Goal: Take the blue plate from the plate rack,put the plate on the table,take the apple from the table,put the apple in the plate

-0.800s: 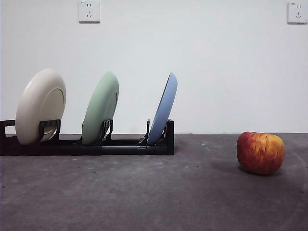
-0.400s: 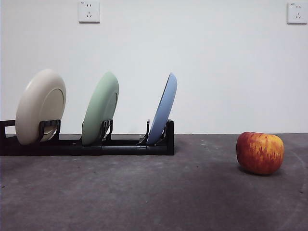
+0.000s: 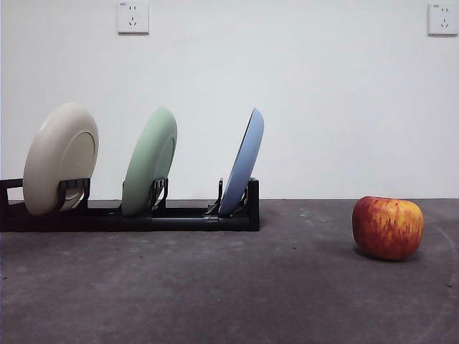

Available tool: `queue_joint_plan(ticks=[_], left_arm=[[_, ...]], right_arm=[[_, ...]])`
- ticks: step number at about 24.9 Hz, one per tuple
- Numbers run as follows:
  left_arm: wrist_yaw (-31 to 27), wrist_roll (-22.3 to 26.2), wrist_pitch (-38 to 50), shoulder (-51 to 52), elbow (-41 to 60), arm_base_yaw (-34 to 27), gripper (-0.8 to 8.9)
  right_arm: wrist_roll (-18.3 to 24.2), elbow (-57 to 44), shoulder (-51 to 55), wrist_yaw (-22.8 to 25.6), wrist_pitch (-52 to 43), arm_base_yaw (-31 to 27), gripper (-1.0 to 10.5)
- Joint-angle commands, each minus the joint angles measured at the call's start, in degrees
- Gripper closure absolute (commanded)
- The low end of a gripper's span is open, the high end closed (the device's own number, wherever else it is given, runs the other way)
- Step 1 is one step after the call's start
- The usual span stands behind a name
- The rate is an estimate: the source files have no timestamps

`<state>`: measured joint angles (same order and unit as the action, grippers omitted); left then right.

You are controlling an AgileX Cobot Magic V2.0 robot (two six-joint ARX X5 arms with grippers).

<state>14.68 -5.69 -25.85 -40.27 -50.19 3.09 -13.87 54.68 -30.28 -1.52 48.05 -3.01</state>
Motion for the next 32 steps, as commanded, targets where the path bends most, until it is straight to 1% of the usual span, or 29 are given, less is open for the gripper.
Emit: queue_joint_plan(ticks=[1,4,6,10,13,16,19,22,25,29,30,32], left_arm=[[3.56,-0.9,-2.14,-4.37,-3.26,-0.11,8.18],[5.73,-2.27,-6.1,-9.81,-7.69,-0.02,8.18],[8.26,-2.99,-8.41,-13.81,-11.02,0.02,8.18],[12.74,-3.26,-11.43,-21.42,-17.62,0.9,8.19],[13.94,-3.28,-12.81,-29.92,-25.46,3.54,8.19],[14.08,-3.13,-14.47,-38.75,-34.36,6.58,8.19],[14.47,-3.15,-18.51,-48.74,-45.64,9.68,8.19],[14.47,-3.13,-22.84,-58.23,-57.2,13.27,8.19],[14.27,-3.39,-24.52,-67.34,-67.12,17.25,8.19],[14.21,-5.18,-24.87,-76.46,-75.52,21.05,8.15],[13.77,-5.68,-24.76,-77.79,-76.32,21.51,8.0],[12.46,-7.08,-23.76,-79.95,-76.76,22.36,6.35]], right_arm=[[0.57,2.12,-3.28,-0.7,2.51,-0.07,9.5],[0.59,4.35,-7.13,-3.98,6.14,-0.07,9.5],[0.83,5.27,-9.77,-6.54,7.96,-0.07,9.5],[3.15,5.46,-14.16,-11.54,9.57,-0.07,9.5],[4.02,5.46,-19.04,-14.62,11.43,-0.02,9.5],[4.22,5.46,-23.28,-15.69,12.07,-0.02,9.5],[5.25,5.49,-26.27,-19.65,12.04,0.0,9.5],[5.31,5.49,-27.63,-20.13,11.65,0.0,9.5],[5.53,5.49,-27.96,-20.11,10.99,0.0,9.5],[5.51,5.49,-27.98,-20.11,10.25,0.0,9.5],[5.51,5.49,-28.0,-20.11,10.23,0.0,9.5],[5.53,5.49,-28.0,-20.09,10.23,0.0,9.5]])
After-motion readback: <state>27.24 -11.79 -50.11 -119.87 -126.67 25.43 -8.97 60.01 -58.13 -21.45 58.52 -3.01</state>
